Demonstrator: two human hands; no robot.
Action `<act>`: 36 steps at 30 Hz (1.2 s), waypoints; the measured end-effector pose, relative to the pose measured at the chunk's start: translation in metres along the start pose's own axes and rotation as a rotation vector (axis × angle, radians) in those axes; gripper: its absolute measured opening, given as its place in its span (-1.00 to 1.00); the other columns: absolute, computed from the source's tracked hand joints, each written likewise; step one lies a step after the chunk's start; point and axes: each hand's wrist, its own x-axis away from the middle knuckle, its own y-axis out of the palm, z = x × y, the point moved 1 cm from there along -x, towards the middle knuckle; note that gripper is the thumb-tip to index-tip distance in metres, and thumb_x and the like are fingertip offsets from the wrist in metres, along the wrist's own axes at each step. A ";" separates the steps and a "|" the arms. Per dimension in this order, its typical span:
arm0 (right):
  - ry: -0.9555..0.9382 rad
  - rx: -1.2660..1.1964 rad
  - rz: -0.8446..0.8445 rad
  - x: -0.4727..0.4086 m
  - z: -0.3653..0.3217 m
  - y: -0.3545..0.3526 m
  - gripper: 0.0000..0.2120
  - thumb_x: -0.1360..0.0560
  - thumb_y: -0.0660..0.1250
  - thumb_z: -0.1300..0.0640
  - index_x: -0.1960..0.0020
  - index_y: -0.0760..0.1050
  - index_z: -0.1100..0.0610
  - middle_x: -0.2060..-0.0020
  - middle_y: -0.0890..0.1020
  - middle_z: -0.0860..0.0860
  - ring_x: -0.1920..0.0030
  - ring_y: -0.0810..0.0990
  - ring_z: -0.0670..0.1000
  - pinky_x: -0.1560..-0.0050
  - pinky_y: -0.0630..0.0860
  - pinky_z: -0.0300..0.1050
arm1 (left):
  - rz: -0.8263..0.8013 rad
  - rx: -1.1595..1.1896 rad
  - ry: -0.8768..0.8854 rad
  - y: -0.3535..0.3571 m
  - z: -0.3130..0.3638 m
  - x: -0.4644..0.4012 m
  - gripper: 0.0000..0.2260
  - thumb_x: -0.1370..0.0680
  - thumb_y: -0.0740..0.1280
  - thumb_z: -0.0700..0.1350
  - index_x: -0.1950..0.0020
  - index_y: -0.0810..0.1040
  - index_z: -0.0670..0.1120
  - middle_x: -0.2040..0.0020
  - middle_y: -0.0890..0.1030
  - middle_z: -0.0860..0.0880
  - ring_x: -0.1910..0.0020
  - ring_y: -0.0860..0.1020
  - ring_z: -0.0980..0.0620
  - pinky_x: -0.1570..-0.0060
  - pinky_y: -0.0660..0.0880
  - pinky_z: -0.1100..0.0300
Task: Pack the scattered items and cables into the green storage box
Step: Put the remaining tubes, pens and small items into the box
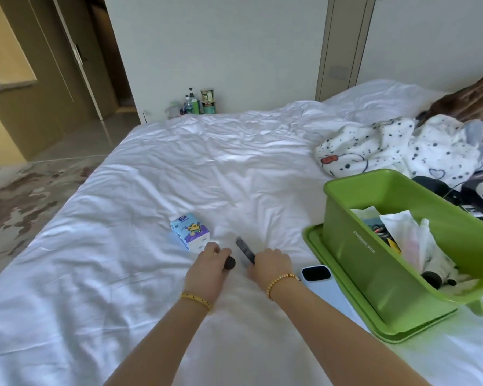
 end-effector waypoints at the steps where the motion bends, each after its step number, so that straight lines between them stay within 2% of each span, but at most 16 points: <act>1: 0.014 -0.080 0.013 0.009 0.002 -0.006 -0.67 -0.58 0.07 0.00 -0.08 0.52 0.16 -0.06 0.60 0.11 -0.10 0.53 0.15 -0.06 0.40 -0.05 | 0.057 0.103 -0.002 -0.009 0.006 0.005 -0.74 -0.53 0.29 -0.11 -0.22 0.46 -0.03 -0.22 0.40 -0.04 -0.04 0.49 -0.04 0.08 0.52 0.10; 4: 0.039 -0.396 0.118 0.038 0.014 -0.027 -0.69 -0.58 0.09 0.00 -0.04 0.48 0.19 0.04 0.63 0.16 0.02 0.58 0.18 0.07 0.45 -0.06 | 0.207 0.411 0.001 -0.036 0.029 0.016 -0.79 -0.51 0.36 -0.14 -0.13 0.53 -0.10 -0.06 0.52 -0.05 0.08 0.51 0.01 -0.02 0.52 0.11; 8: -0.006 -0.600 0.375 0.076 0.040 -0.069 -0.73 -0.58 0.12 0.02 0.06 0.43 0.22 0.19 0.62 0.24 0.16 0.58 0.24 0.26 0.38 -0.04 | 0.341 0.682 -0.021 -0.066 0.076 0.022 -0.82 -0.51 0.34 -0.20 -0.10 0.52 -0.07 0.03 0.60 -0.09 0.17 0.54 0.04 0.07 0.44 0.27; 9: -0.042 -0.604 0.430 0.085 0.047 -0.080 -0.75 -0.58 0.13 0.03 0.07 0.42 0.21 0.22 0.61 0.24 0.18 0.57 0.25 0.28 0.38 -0.03 | 0.374 0.738 -0.007 -0.071 0.090 0.024 -0.81 -0.52 0.32 -0.24 -0.11 0.52 -0.08 0.00 0.60 -0.13 0.12 0.56 -0.01 0.04 0.44 0.25; 12: -0.099 -0.562 0.582 0.108 0.075 -0.108 -0.79 -0.57 0.16 0.06 0.08 0.41 0.22 0.26 0.58 0.18 0.23 0.54 0.20 0.34 0.34 -0.07 | 0.419 0.821 0.060 -0.082 0.134 0.029 -0.72 -0.50 0.22 -0.40 -0.15 0.52 -0.15 -0.29 0.50 -0.11 -0.24 0.51 -0.06 -0.24 0.39 0.23; 15: -0.018 -0.551 0.670 0.124 0.113 -0.126 -0.78 -0.57 0.15 0.05 0.14 0.37 0.19 0.31 0.55 0.15 0.27 0.52 0.19 0.29 0.42 -0.02 | 0.383 0.718 0.196 -0.086 0.177 0.032 -0.67 -0.47 0.18 -0.44 -0.15 0.52 -0.18 -0.39 0.40 -0.10 -0.37 0.38 -0.01 -0.20 0.18 0.57; 17: 0.079 -0.567 0.711 0.133 0.144 -0.134 -0.78 -0.57 0.15 0.05 0.19 0.33 0.15 0.38 0.51 0.11 0.31 0.49 0.19 0.33 0.40 -0.03 | 0.289 0.628 0.323 -0.084 0.205 0.032 -0.65 -0.46 0.17 -0.43 -0.18 0.50 -0.17 -0.44 0.33 -0.07 -0.40 0.33 0.03 -0.16 0.12 0.64; 21: 0.226 -0.564 0.682 0.151 0.199 -0.132 -0.81 -0.55 0.18 0.13 0.18 0.40 0.22 0.35 0.53 0.17 0.32 0.48 0.18 0.32 0.41 -0.03 | 0.121 0.472 0.439 -0.067 0.257 0.030 -0.70 -0.53 0.20 -0.28 -0.26 0.43 -0.11 -0.52 0.18 -0.03 -0.34 0.40 -0.04 -0.20 0.41 0.19; 23: 0.243 -0.590 0.652 0.155 0.215 -0.130 -0.81 -0.55 0.18 0.16 0.21 0.37 0.20 0.40 0.47 0.11 0.36 0.43 0.13 0.35 0.34 -0.10 | 0.071 0.405 0.436 -0.060 0.277 0.026 -0.71 -0.55 0.18 -0.25 -0.27 0.39 -0.11 -0.54 0.13 -0.02 -0.30 0.45 -0.08 -0.16 0.47 0.08; 25: 0.276 -0.690 0.649 0.154 0.224 -0.133 -0.79 -0.56 0.15 0.17 0.25 0.33 0.18 0.46 0.41 0.05 0.42 0.37 0.07 0.38 0.29 -0.13 | 0.030 0.330 0.451 -0.052 0.291 0.018 -0.68 -0.57 0.17 -0.22 -0.33 0.35 -0.10 -0.55 0.07 -0.02 -0.38 0.37 -0.12 -0.26 0.42 -0.01; 26: 0.292 -0.738 0.638 0.151 0.226 -0.136 -0.81 -0.57 0.13 0.18 0.22 0.35 0.18 0.45 0.40 0.03 0.44 0.35 0.03 0.37 0.30 -0.14 | -0.010 0.254 0.446 -0.047 0.296 0.013 -0.64 -0.59 0.15 -0.16 -0.39 0.29 -0.08 -0.56 0.02 -0.03 -0.46 0.24 -0.15 -0.38 0.29 -0.07; 28: 0.321 -0.788 0.552 0.146 0.226 -0.141 -0.88 -0.56 0.11 0.20 -0.01 0.37 0.22 0.37 0.43 0.05 0.40 0.39 0.02 0.34 0.34 -0.12 | -0.139 0.052 0.389 -0.036 0.299 0.008 -0.55 -0.61 0.07 0.05 -0.49 0.14 0.01 -0.57 -0.06 -0.02 -0.53 -0.04 -0.18 -0.46 -0.06 -0.22; 29: 0.329 -0.792 0.494 0.144 0.225 -0.142 -0.81 -0.56 0.10 0.21 -0.14 0.33 0.25 0.30 0.45 0.08 0.35 0.42 0.05 0.36 0.34 -0.12 | -0.207 -0.017 0.354 -0.031 0.299 0.007 -0.52 -0.60 0.01 0.14 -0.50 0.12 0.03 -0.57 -0.05 0.00 -0.54 -0.11 -0.16 -0.43 -0.17 -0.26; 31: 0.328 -0.751 0.390 0.140 0.224 -0.142 -0.74 -0.54 0.10 0.24 -0.21 0.29 0.27 0.13 0.43 0.15 0.21 0.43 0.08 0.30 0.39 -0.12 | -0.284 -0.061 0.308 -0.022 0.296 0.007 -0.50 -0.60 -0.09 0.19 -0.47 0.22 0.04 -0.57 0.02 0.03 -0.54 -0.15 -0.10 -0.40 -0.24 -0.28; 33: 0.323 -0.647 0.334 0.139 0.223 -0.140 -0.76 -0.54 0.07 0.26 -0.18 0.36 0.26 -0.04 0.43 0.21 0.08 0.47 0.13 0.08 0.46 -0.02 | -0.278 -0.064 0.287 -0.020 0.294 0.008 -0.52 -0.61 -0.10 0.14 -0.45 0.28 0.01 -0.56 0.04 0.02 -0.54 -0.15 -0.05 -0.41 -0.25 -0.26; 36: 0.324 -0.553 0.324 0.139 0.221 -0.135 -0.61 -0.55 0.05 0.26 -0.35 0.36 0.24 -0.35 0.34 0.21 -0.21 0.46 0.21 -0.23 0.43 0.09 | -0.204 -0.008 0.261 -0.022 0.291 0.014 -0.55 -0.61 -0.06 0.10 -0.45 0.27 -0.02 -0.56 0.05 -0.05 -0.54 -0.12 -0.07 -0.43 -0.23 -0.23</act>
